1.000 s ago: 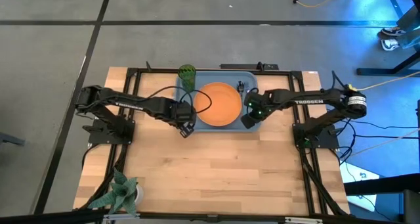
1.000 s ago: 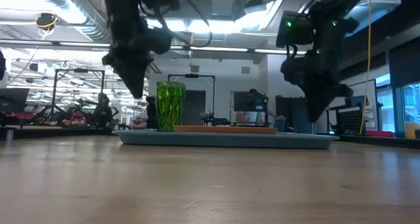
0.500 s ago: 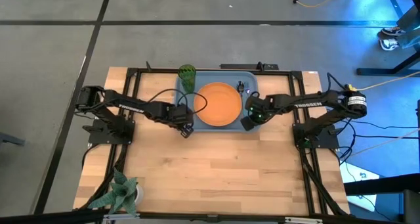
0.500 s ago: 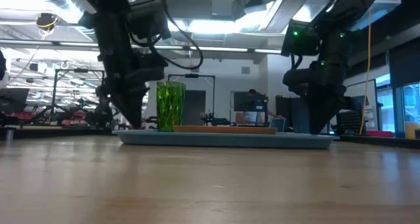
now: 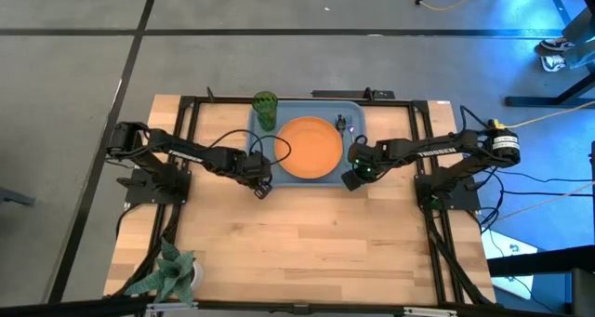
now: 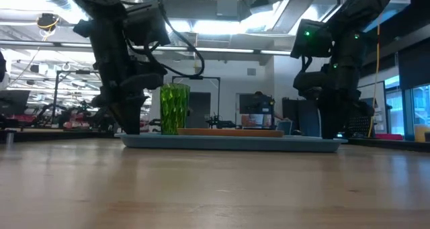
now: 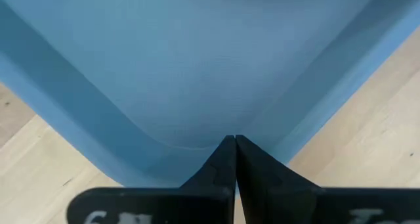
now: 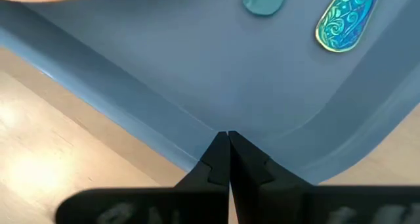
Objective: Pick and place plate/cup/fork/spoon on tray
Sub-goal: Move the blue tray to the center of the table
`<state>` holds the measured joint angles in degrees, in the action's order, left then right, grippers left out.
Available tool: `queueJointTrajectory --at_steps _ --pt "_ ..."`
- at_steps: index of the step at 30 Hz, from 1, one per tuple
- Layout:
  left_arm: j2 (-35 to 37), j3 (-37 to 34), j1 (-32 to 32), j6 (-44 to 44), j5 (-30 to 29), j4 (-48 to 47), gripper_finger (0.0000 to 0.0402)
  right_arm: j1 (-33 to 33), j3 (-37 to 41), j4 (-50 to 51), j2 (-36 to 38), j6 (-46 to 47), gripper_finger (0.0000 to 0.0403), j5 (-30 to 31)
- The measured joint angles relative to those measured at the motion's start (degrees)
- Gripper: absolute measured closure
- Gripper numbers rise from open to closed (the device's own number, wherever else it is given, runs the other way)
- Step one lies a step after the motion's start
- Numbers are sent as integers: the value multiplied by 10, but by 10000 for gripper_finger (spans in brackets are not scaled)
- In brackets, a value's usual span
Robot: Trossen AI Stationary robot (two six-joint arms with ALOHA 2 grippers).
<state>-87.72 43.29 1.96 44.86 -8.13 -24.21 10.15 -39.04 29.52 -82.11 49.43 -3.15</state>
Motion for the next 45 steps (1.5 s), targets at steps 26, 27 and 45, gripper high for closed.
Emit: queueJointTrajectory --at_steps 26,27,45 --pt "0 0 -53 17 12 -10 401 -63 0 4 0 42 402 0" --pt "0 0 -56 17 15 -10 401 -67 0 4 0 45 402 0" --pt "0 0 -134 82 19 -10 401 -155 0 4 0 123 402 -10"
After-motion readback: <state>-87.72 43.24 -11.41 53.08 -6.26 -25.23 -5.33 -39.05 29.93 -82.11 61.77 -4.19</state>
